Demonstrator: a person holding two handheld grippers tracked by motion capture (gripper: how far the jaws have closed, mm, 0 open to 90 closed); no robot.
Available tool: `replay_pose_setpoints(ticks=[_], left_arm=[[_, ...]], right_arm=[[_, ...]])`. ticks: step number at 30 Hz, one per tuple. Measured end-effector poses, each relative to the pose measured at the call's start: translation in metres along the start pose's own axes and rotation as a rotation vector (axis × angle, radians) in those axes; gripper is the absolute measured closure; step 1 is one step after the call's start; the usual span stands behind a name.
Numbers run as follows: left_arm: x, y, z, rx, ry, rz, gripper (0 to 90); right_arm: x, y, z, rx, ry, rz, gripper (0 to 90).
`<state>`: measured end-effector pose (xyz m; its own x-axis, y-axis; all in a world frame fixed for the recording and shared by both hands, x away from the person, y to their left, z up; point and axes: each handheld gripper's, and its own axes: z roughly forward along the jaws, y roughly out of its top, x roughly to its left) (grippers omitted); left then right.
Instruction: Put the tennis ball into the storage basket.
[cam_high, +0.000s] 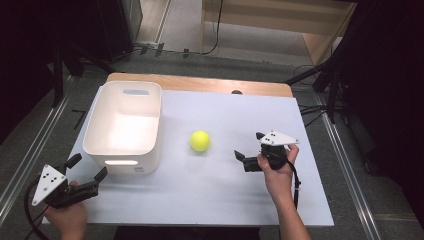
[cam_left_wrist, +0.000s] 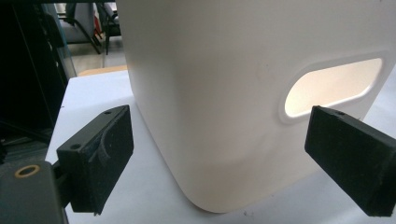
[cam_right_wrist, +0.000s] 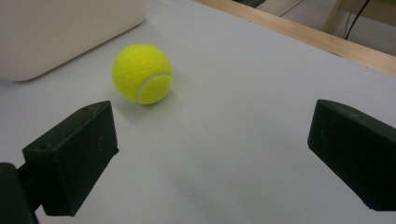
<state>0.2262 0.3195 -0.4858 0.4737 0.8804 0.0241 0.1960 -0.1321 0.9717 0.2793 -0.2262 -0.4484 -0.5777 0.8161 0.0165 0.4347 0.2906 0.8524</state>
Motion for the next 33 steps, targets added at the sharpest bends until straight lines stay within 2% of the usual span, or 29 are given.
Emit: replay_pose_setpoints(ticks=[6,13,18,22,33], left_arm=[[0.0,0.0,0.0,-0.001,-0.004,0.002,7.9],[0.0,0.0,0.0,-0.002,-0.004,0.0,7.9],[0.0,0.0,0.0,-0.002,-0.003,0.0,7.9],[0.001,0.0,-0.001,0.0,-0.004,-0.002,7.9],[0.001,0.0,-0.001,-0.003,-0.005,-0.002,7.9]], right_arm=[[0.003,0.009,0.005,0.016,0.025,-0.029,0.4],[0.003,0.014,0.013,0.034,0.035,-0.031,0.4],[0.004,0.02,0.018,0.046,0.043,-0.052,0.4],[0.004,0.022,0.022,0.052,0.054,-0.043,0.4],[0.005,0.03,0.035,0.073,0.078,-0.059,0.4]])
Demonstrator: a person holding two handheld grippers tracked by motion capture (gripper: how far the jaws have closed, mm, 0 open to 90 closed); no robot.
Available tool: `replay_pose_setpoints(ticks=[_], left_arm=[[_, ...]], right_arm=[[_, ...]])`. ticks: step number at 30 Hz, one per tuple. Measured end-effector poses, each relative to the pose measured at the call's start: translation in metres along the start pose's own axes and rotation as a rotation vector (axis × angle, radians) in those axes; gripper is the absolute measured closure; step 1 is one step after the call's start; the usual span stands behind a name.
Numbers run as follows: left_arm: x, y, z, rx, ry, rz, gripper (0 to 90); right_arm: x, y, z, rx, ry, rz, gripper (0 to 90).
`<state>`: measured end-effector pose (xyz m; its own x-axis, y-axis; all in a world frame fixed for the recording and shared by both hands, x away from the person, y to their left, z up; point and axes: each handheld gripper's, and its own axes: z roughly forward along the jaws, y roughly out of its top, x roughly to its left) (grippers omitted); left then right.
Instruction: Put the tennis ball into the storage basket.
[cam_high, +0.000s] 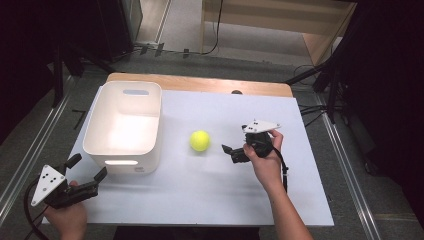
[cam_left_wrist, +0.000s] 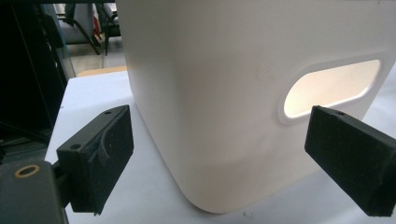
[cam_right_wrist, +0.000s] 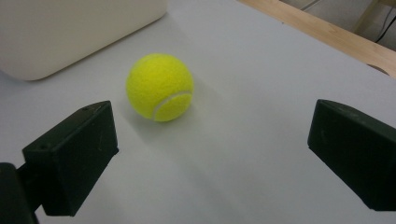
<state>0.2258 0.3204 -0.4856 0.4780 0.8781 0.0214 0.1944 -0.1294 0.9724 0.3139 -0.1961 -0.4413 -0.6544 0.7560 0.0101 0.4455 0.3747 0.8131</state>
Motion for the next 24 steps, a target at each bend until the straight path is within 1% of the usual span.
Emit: replay_pose_setpoints(ticks=[2,3,4,7,8,10,17,18,21,23,24], left_arm=[[0.0,0.0,0.0,0.001,0.0,0.0,7.9],[0.0,0.0,0.0,0.002,0.001,0.001,7.9],[0.0,0.0,0.0,0.002,0.001,0.001,7.9],[0.0,0.0,0.0,-0.001,0.0,-0.001,7.9],[0.0,0.0,0.0,-0.004,-0.002,-0.002,7.9],[0.0,0.0,0.0,-0.005,-0.003,-0.004,7.9],[0.0,0.0,0.0,-0.004,-0.001,-0.006,7.9],[0.001,0.0,0.0,-0.004,-0.002,-0.006,7.9],[0.001,0.0,0.0,-0.005,-0.003,-0.006,7.9],[0.001,0.0,0.0,-0.004,-0.002,-0.005,7.9],[0.001,0.0,0.0,-0.004,-0.003,-0.005,7.9]], right_arm=[[0.001,0.003,0.004,0.008,0.007,0.001,0.4],[0.0,0.004,0.006,0.009,0.01,-0.007,0.4],[0.001,0.004,0.007,0.015,0.012,0.003,0.4],[0.002,0.007,0.011,0.021,0.019,-0.012,0.4],[0.002,0.008,0.012,0.03,0.026,-0.008,0.4],[0.003,0.01,0.015,0.035,0.027,-0.012,0.4],[0.005,0.015,0.026,0.059,0.055,-0.027,0.4],[0.005,0.015,0.027,0.065,0.059,-0.022,0.4],[0.007,0.018,0.032,0.077,0.073,-0.026,0.4],[0.008,0.019,0.033,0.085,0.073,-0.024,0.4],[0.01,0.021,0.037,0.091,0.082,-0.035,0.4]])
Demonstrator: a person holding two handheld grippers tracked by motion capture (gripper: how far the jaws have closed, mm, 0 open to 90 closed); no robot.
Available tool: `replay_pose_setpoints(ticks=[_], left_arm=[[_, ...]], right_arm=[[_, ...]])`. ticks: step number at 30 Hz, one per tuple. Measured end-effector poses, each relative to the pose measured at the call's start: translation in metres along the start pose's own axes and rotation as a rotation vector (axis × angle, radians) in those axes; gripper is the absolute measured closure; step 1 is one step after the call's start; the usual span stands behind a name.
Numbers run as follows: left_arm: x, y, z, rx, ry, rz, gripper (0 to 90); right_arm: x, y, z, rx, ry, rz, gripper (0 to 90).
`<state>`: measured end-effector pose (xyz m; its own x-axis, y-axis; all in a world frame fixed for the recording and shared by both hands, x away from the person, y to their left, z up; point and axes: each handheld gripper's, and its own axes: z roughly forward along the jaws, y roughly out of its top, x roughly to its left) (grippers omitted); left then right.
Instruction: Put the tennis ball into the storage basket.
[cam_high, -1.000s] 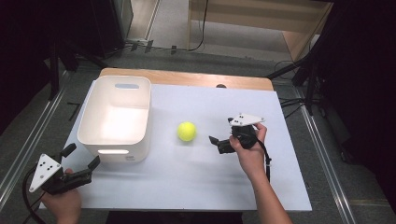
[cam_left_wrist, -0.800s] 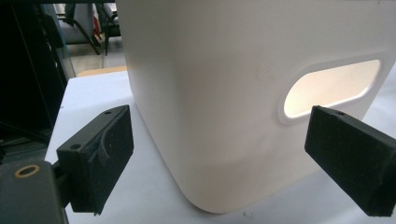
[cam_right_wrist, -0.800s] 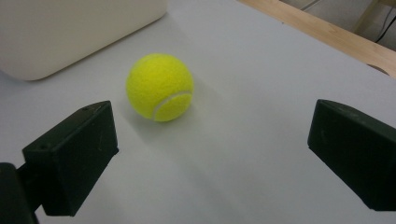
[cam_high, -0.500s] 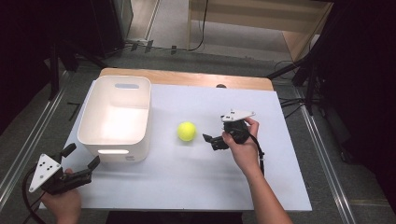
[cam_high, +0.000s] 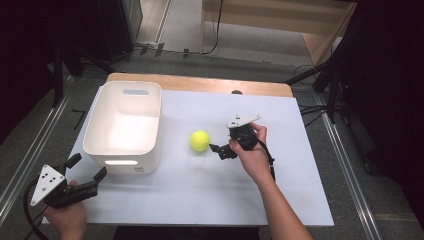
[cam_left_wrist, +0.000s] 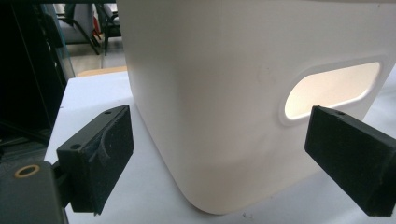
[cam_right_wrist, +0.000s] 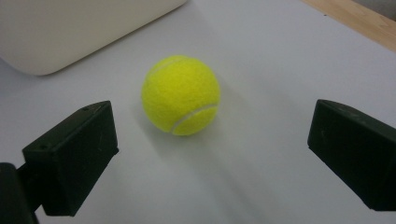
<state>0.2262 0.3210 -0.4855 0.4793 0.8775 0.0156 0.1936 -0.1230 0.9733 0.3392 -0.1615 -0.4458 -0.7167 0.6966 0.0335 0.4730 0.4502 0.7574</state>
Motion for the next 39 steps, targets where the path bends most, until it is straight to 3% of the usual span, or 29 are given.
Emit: replay_pose_setpoints(ticks=[14,34,39], left_arm=[[0.0,0.0,0.0,0.0,0.002,-0.001,7.9],[0.0,0.0,0.0,-0.001,0.001,0.0,7.9],[0.0,0.0,0.0,-0.003,0.001,-0.002,7.9]], right_arm=[[0.006,0.006,0.023,0.06,0.041,-0.021,0.4],[0.013,0.017,0.047,0.118,0.057,-0.041,0.6],[0.012,0.019,0.054,0.115,0.051,-0.036,4.4]])
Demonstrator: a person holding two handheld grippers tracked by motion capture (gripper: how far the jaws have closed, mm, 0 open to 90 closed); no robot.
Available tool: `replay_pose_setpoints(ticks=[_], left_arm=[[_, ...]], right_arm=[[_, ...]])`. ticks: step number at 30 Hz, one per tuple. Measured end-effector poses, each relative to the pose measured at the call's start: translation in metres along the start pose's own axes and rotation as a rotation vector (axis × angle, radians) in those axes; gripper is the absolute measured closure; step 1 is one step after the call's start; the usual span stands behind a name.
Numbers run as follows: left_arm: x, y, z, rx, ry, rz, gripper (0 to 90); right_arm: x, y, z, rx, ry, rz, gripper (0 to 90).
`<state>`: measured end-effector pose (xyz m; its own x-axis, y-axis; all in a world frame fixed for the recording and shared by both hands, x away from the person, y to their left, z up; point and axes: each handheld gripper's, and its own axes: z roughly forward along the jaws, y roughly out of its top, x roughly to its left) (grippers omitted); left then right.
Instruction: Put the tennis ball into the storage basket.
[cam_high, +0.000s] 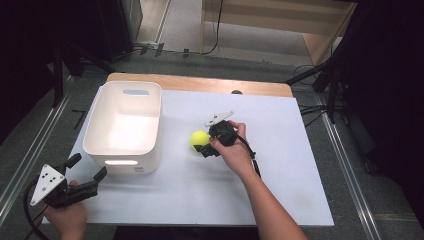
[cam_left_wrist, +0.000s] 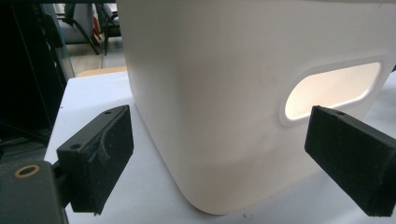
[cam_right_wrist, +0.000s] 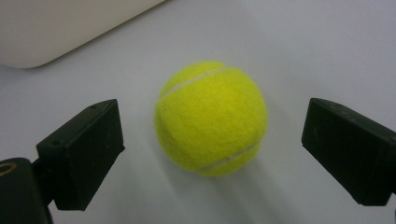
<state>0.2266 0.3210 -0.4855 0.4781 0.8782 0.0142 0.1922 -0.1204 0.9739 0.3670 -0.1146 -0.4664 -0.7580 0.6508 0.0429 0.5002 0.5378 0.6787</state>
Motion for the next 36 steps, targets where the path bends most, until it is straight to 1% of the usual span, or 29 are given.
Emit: replay_pose_setpoints(ticks=[1,2,4,7,10,12,16,19,21,23,24,28,31,34,36], left_arm=[[0.0,0.0,0.0,0.0,0.0,0.0,7.9],[0.0,0.0,0.0,0.0,-0.001,0.0,7.9],[0.0,0.0,0.0,0.0,-0.001,0.001,7.9],[0.0,0.0,0.0,0.0,-0.001,0.0,7.9],[0.0,0.0,0.0,-0.001,-0.001,-0.001,7.9],[0.0,0.0,0.0,-0.001,-0.001,-0.002,7.9],[0.001,0.0,0.0,0.0,-0.002,-0.002,7.9],[0.0,0.0,0.0,-0.001,-0.002,-0.002,7.9],[0.001,0.0,0.0,-0.001,-0.002,-0.003,7.9],[0.001,0.0,0.0,0.0,-0.001,-0.003,7.9],[0.001,0.0,0.0,-0.001,-0.001,-0.003,7.9],[0.001,0.0,0.0,-0.001,-0.001,-0.004,7.9],[0.001,0.0,0.0,0.002,-0.002,-0.004,7.9],[0.001,0.0,0.0,0.001,-0.002,-0.005,7.9],[0.001,0.0,0.0,0.0,-0.001,-0.007,7.9]], right_arm=[[0.0,0.0,0.0,0.0,0.0,0.0,4.4],[0.001,0.001,0.003,0.013,0.002,0.002,4.4],[0.001,0.001,0.005,0.012,0.006,-0.006,4.4],[0.002,0.002,0.007,0.014,0.005,0.003,4.5],[0.003,0.004,0.01,0.028,0.006,-0.005,4.7],[0.002,0.005,0.012,0.029,0.008,-0.012,5.0],[0.003,0.005,0.015,0.041,0.008,0.001,5.8],[0.002,0.005,0.016,0.047,0.014,-0.007,5.8],[0.002,0.005,0.019,0.052,0.018,0.005,6.1],[0.002,0.005,0.019,0.056,0.018,0.005,7.5],[0.002,0.004,0.02,0.057,0.02,0.006,11.0],[0.002,0.004,0.022,0.062,0.02,0.002,11.3],[0.003,0.004,0.024,0.071,0.02,0.019,11.8],[0.002,0.004,0.027,0.071,0.02,0.007,12.0],[0.001,0.004,0.027,0.072,0.021,0.008,12.5]])
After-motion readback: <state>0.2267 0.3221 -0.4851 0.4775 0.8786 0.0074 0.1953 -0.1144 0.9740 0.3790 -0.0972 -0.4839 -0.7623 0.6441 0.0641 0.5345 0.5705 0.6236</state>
